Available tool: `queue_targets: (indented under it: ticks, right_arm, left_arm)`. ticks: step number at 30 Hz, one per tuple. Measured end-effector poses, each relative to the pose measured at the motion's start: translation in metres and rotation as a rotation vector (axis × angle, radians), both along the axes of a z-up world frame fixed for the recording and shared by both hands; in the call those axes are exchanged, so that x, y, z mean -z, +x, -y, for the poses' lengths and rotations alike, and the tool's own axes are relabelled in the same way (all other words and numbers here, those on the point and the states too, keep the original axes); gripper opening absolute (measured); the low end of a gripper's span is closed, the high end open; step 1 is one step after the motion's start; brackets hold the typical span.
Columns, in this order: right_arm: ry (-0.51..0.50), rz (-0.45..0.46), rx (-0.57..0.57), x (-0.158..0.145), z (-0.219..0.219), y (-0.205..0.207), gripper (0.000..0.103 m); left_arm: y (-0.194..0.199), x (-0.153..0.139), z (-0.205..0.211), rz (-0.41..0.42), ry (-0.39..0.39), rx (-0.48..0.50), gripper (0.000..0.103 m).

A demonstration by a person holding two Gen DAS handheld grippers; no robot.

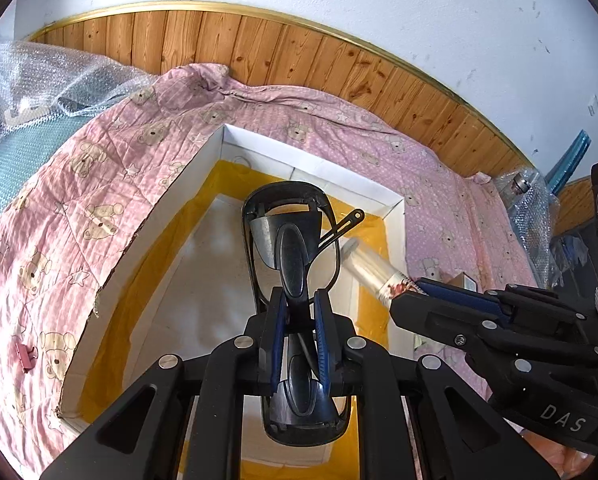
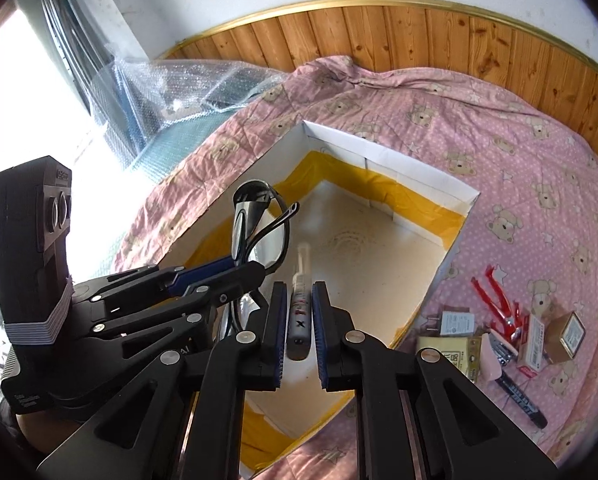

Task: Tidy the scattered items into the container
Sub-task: 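Open the left gripper dropping sunglasses while the right gripper releases the tube into the box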

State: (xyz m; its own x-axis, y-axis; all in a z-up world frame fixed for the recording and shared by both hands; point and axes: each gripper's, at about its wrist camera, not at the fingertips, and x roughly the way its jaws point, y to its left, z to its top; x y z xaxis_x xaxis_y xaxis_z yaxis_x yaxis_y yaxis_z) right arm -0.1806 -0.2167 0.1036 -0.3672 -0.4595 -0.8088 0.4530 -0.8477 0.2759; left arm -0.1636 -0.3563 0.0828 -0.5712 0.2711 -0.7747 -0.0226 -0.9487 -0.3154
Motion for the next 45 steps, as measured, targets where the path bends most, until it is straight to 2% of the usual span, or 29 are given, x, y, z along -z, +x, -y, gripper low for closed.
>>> queue_targets:
  ticks: [7, 10, 13, 30, 45]
  right_arm:
    - [0.014, 0.033, 0.001, 0.017, 0.007, -0.011, 0.014]
    - [0.020, 0.046, 0.001, 0.024, 0.010, -0.015, 0.014]
    - [0.023, 0.059, 0.004, 0.030, 0.012, -0.018, 0.014]
    - [-0.001, 0.068, 0.007, 0.028, 0.009, 0.004, 0.016]
    - [-0.035, 0.058, 0.036, 0.022, -0.015, 0.031, 0.017]
  left_arm:
    - [-0.011, 0.025, 0.022, 0.084, -0.020, -0.033, 0.015]
    - [-0.015, 0.036, 0.031, 0.127, -0.024, -0.046, 0.024]
    - [-0.014, 0.042, 0.037, 0.145, -0.013, -0.060, 0.026]
    - [0.006, 0.028, 0.033, 0.122, 0.000, -0.064, 0.028]
    - [0.029, 0.011, 0.029, 0.097, 0.010, -0.091, 0.028]
